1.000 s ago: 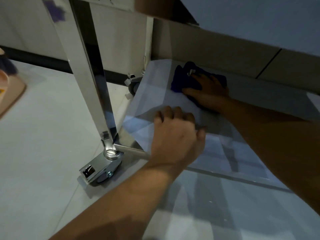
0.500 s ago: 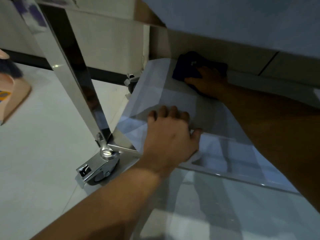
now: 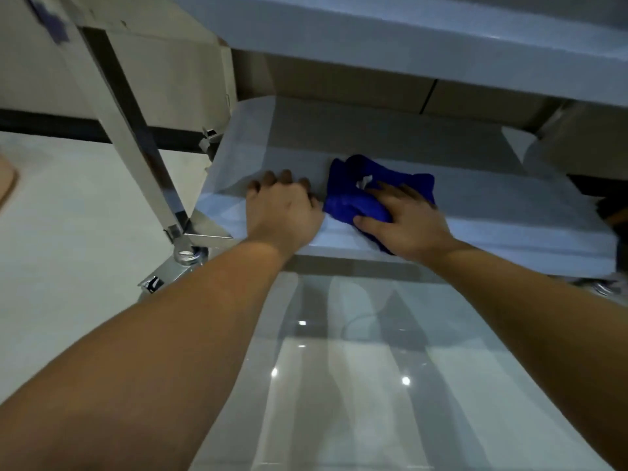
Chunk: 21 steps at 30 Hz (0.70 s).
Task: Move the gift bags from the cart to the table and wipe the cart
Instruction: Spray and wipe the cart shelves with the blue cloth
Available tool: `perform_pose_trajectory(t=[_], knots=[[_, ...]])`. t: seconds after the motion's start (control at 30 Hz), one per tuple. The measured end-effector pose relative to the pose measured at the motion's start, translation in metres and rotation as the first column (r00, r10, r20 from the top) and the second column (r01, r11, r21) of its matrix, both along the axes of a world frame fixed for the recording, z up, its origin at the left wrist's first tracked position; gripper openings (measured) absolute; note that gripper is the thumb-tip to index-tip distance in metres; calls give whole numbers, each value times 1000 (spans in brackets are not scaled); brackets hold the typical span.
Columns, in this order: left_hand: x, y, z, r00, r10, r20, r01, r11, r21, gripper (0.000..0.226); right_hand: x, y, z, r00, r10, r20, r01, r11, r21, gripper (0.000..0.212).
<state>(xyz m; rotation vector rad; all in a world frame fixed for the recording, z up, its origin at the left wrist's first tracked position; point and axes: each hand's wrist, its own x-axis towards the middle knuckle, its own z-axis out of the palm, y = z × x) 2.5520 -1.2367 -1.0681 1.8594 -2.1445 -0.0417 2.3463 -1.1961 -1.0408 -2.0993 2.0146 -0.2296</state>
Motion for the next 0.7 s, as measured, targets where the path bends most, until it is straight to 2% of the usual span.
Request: perform_pose_trajectory(t=[0.1,0.17,0.27,0.43,0.5,0.7], knots=[[-4,0,3,999,29,39,-33,996,88,39,0,45,4,996,-51,-70,57,995,77,69],[-11,-3,16,995,48,88,-67,970,233,49,1,74,3,992,-43,-120,52,996,75,74],[-28,-6,33,991,19,135,-65,934,351,65,1,89,-1,995,-76,-70,79,996,29,80],[-48,2,19,999,-45,-9,45,958,283,46,9,60,-6,976,-211,-48,213,976,43,65],[-51,1,16,995,-38,-96,61,968,245,43,6,49,-9,974,-224,-35,225,974,23,64],[-71,-5,13,973,-105,-207,129,986,103,41,-16,1,-13,974,-223,-33,224,974,21,63]])
